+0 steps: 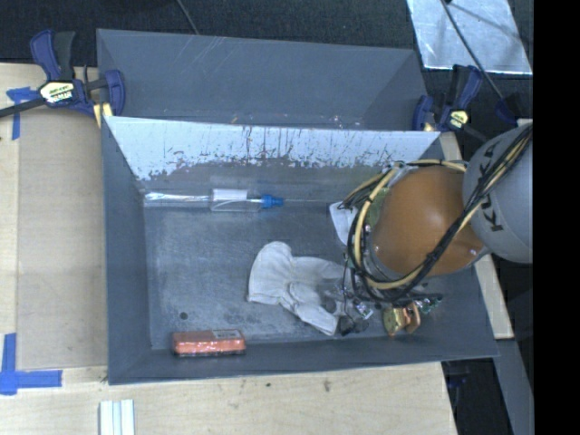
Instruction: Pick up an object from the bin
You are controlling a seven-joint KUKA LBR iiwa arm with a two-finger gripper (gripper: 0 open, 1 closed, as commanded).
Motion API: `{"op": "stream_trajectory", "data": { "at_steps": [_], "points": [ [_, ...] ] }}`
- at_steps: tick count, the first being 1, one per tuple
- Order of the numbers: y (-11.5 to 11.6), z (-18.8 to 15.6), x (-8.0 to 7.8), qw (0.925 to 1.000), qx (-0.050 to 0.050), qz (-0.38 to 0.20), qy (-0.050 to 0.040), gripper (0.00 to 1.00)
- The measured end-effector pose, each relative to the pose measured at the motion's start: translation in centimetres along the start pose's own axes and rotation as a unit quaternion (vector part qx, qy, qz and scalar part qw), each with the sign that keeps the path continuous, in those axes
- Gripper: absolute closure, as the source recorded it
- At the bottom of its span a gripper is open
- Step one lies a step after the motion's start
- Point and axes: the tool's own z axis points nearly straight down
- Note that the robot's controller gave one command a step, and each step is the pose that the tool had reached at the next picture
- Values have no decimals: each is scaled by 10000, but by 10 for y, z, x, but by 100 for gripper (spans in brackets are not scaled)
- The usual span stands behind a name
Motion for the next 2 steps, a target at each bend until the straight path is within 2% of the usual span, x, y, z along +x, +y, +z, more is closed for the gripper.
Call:
{"op": "stream_trajectory", "data": {
  "at_steps": [2],
  "points": [
    [1, -31, 0, 10000, -17, 5, 14, 100]
  ]
}}
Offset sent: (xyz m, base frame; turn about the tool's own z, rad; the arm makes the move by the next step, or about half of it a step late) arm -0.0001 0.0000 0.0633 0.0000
